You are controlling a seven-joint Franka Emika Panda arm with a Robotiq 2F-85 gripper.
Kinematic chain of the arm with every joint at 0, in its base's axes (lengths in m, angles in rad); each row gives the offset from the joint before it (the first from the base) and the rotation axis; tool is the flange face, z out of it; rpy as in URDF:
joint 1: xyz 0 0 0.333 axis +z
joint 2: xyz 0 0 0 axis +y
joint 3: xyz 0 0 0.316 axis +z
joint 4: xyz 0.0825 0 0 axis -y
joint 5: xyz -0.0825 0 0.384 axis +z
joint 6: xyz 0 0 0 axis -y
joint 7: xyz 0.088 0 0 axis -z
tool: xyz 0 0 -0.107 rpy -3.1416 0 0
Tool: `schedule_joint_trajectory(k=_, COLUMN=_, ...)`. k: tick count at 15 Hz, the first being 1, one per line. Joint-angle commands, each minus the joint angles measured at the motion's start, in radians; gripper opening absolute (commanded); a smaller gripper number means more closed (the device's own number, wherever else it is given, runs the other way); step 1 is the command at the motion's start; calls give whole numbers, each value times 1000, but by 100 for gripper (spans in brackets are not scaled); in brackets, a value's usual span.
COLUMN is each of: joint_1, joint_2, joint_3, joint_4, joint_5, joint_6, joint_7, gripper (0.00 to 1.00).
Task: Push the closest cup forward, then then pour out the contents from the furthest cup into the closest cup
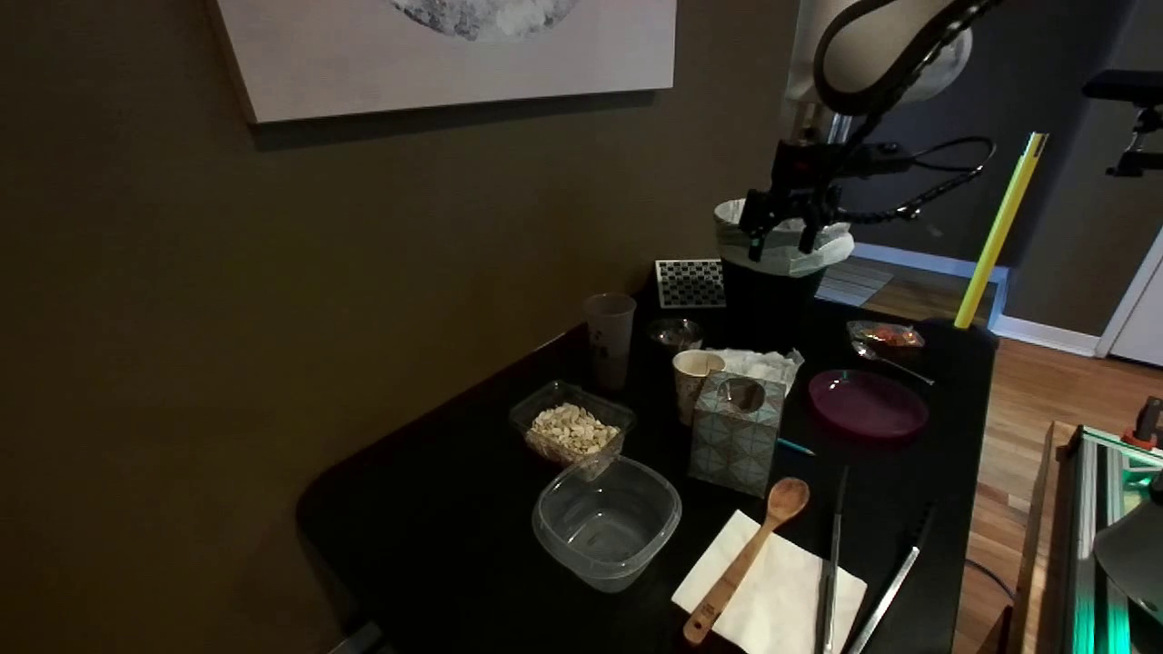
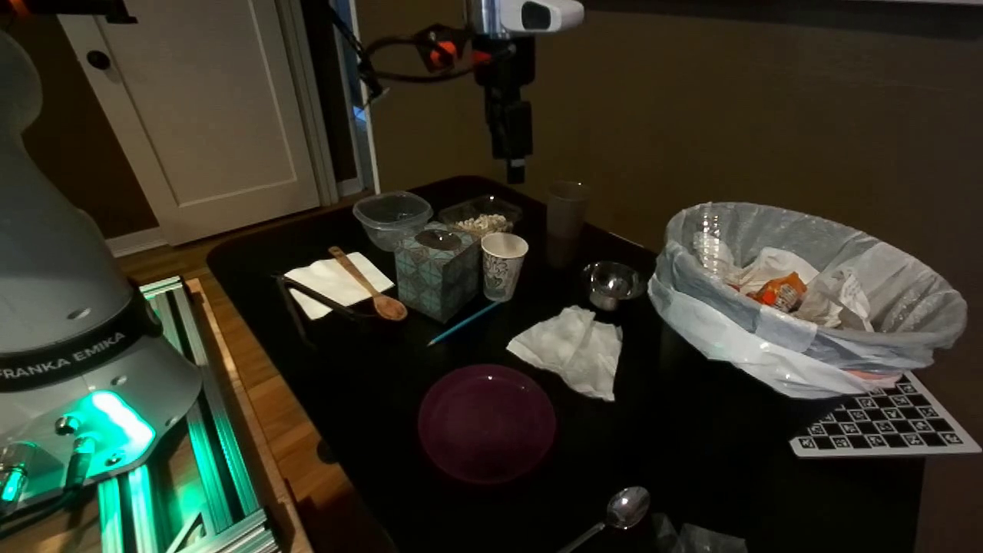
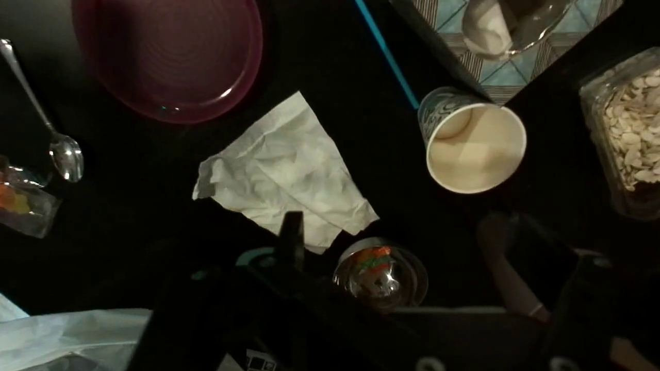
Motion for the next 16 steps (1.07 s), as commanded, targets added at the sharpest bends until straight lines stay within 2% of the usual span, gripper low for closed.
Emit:
schedule_joint_trajectory(k=1, joint_1=14, joint_2=44, joint_3=-13, joint_4=17, joint_5=-1, joint_6=19, joint_7=8, gripper=100)
schedule_joint_trajectory(k=4, joint_1=22, joint_2=108, joint_3=-17, joint_4=54, joint_5=0, joint_6=31, joint_7=12, gripper=100)
schedule_joint_trajectory(k=5, joint_1=19, joint_2=108, joint_3=-19, joint_4=38, joint_5=-18, joint_6=49, joint_7=16, gripper=100)
schedule_joint_trajectory(k=6, joint_1=20, joint_2=118, joint_3=-21, joint_4=19, joint_5=15, joint_6=80, joint_7=1, gripper=100)
schedule_joint_trajectory(k=11, joint_1=33, joint_2=185, joint_3=-20, joint_4=-64, joint_5=71, joint_6=286, joint_7=-12, gripper=100)
schedule_joint_trajectory(k=13, joint_1=43, joint_2=236, joint_3=-14, joint_4=-93, joint_5=130, joint_6=390, joint_7=-35, gripper=100)
schedule_joint_trajectory(k=16, joint_1=58, joint_2=317, joint_3=6, joint_4=-100, joint_5=221, joint_6=487, joint_7=-72, gripper=100)
